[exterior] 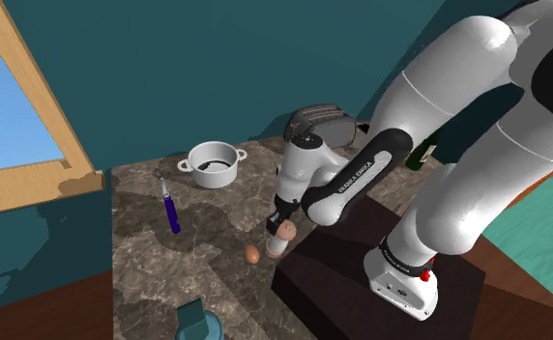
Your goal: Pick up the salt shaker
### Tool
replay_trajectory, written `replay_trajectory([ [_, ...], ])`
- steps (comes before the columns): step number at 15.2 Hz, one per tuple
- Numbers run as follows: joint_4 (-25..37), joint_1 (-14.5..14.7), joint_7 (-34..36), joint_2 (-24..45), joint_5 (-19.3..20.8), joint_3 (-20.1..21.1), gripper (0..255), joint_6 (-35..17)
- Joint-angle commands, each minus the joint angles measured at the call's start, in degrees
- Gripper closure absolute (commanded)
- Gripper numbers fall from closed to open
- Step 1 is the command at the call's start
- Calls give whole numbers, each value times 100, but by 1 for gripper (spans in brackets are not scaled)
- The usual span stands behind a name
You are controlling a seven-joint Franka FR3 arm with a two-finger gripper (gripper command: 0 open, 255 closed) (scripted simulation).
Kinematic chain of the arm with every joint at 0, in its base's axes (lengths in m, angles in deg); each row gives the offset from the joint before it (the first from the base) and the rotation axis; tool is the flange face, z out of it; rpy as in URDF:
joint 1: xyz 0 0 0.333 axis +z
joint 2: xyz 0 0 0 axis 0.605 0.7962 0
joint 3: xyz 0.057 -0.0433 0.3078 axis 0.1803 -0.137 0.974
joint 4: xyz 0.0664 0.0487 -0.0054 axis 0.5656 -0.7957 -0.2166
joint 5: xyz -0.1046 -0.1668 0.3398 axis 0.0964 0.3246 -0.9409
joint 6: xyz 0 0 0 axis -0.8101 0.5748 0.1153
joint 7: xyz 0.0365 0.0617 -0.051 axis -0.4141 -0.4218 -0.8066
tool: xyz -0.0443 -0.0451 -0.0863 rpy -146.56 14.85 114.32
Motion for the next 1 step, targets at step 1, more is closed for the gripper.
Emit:
replay_trajectory([
  [1,-3,38,-33,-86,-73,-5,255,84],
])
